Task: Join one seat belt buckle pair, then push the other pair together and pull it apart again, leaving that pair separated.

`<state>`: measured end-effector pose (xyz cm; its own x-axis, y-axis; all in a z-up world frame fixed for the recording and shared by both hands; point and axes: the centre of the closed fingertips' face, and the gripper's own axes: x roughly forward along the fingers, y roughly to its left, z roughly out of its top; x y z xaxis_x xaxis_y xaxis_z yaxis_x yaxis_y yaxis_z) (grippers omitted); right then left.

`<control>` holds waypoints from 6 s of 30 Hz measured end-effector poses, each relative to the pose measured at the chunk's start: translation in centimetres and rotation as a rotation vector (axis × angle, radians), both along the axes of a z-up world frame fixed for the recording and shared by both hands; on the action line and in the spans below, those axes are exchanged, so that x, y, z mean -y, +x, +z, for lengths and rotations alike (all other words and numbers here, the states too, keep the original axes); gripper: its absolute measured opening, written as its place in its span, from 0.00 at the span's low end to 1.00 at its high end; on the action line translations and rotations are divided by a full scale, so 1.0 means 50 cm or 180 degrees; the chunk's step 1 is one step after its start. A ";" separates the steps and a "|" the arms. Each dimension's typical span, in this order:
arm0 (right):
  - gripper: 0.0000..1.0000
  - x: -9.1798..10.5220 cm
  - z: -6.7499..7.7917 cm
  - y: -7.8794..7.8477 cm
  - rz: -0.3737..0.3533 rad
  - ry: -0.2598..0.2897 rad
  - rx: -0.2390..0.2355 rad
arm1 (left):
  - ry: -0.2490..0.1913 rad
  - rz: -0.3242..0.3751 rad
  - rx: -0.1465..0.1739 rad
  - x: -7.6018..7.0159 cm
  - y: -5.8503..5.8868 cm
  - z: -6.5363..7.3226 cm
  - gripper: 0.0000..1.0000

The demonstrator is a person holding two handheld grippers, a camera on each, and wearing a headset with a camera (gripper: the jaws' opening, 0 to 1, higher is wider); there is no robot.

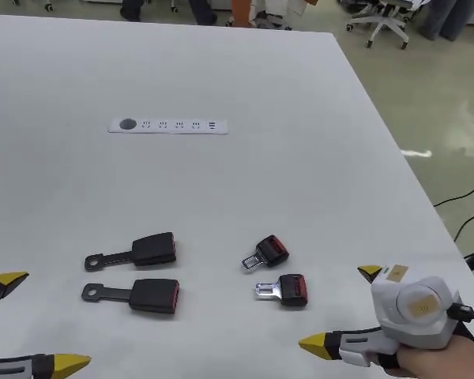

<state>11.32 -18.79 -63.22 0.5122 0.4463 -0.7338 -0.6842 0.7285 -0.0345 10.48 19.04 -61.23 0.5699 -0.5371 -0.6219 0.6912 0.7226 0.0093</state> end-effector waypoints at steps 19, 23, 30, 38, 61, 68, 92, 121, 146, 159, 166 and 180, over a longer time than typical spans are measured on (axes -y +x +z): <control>0.99 0.001 0.021 -0.002 0.0220 -0.0133 0.0234 | -0.0068 0.0123 -0.0116 -0.018 0.001 -0.003 0.95; 0.98 -0.001 0.027 -0.001 0.0194 -0.0094 0.0255 | 0.0001 0.0134 -0.0140 -0.029 0.001 -0.007 0.93; 0.97 -0.006 0.035 -0.004 0.0256 -0.0133 0.0247 | 0.0062 0.0058 -0.0128 -0.022 -0.002 -0.004 0.93; 0.91 -0.014 0.033 -0.003 0.0345 -0.0168 0.0190 | 0.0183 -0.0050 -0.0132 -0.007 0.002 0.001 0.87; 0.66 -0.058 -0.011 0.020 0.0831 -0.0271 -0.0057 | 0.0386 -0.0746 -0.0243 0.105 0.048 -0.017 0.73; 0.62 -0.072 -0.026 0.030 0.0991 -0.0325 -0.0118 | 0.0465 -0.1064 -0.0305 0.152 0.054 -0.028 0.66; 0.45 -0.081 -0.077 0.049 0.1462 -0.0569 -0.0333 | 0.0946 -0.1891 -0.0360 0.202 0.090 -0.100 0.53; 0.33 -0.083 -0.116 0.056 0.2105 -0.0959 -0.0468 | 0.1300 -0.2322 -0.0351 0.222 0.088 -0.146 0.34; 0.33 -0.085 -0.130 0.061 0.2406 -0.0814 -0.0530 | 0.1341 -0.2261 -0.0463 0.218 0.072 -0.155 0.33; 0.33 -0.122 -0.128 0.052 0.2427 -0.0876 -0.0493 | 0.1302 -0.2260 -0.0531 0.218 0.072 -0.157 0.33; 0.33 -0.170 -0.128 0.039 0.2467 -0.0782 -0.0485 | 0.1251 -0.2248 -0.0538 0.219 0.071 -0.157 0.33; 0.33 -0.269 -0.125 0.033 0.2515 -0.0669 -0.0441 | 0.1283 -0.2269 -0.0612 0.222 0.069 -0.157 0.33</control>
<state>12.98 -5.32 -69.48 0.0041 0.4832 -0.8755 -0.9998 0.0191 0.0059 13.91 7.94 -69.06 0.0430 -0.4443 -0.8948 0.9968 0.0790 0.0087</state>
